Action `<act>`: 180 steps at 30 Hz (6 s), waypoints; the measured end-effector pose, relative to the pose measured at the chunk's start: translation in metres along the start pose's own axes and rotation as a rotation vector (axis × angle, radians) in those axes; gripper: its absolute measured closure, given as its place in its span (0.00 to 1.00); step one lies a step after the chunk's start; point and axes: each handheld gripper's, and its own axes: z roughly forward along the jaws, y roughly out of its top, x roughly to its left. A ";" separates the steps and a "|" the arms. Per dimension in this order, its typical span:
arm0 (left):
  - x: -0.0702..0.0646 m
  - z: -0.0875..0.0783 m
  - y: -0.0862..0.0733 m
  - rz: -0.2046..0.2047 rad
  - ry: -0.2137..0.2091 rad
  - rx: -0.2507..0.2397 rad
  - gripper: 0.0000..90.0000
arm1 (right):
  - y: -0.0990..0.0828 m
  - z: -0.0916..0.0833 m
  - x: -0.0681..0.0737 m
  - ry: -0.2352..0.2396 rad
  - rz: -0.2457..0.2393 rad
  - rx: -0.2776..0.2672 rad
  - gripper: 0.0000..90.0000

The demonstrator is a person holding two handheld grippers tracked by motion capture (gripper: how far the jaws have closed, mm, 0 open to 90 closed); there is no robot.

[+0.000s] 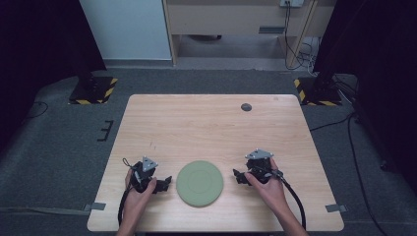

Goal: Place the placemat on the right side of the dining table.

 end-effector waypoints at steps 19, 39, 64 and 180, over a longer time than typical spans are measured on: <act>-0.024 -0.032 0.000 0.009 -0.062 -0.096 0.03 | -0.005 -0.023 0.046 0.123 -0.133 -0.071 0.09; -0.043 -0.022 -0.003 0.118 -0.155 -0.044 0.03 | -0.015 -0.013 0.070 0.152 -0.184 -0.009 0.08; -0.048 -0.015 -0.001 0.121 -0.135 -0.037 0.00 | -0.014 -0.009 0.071 0.108 -0.187 0.008 0.02; -0.047 -0.005 0.009 0.078 -0.001 -0.038 0.03 | -0.011 -0.007 0.066 0.027 -0.146 0.000 0.06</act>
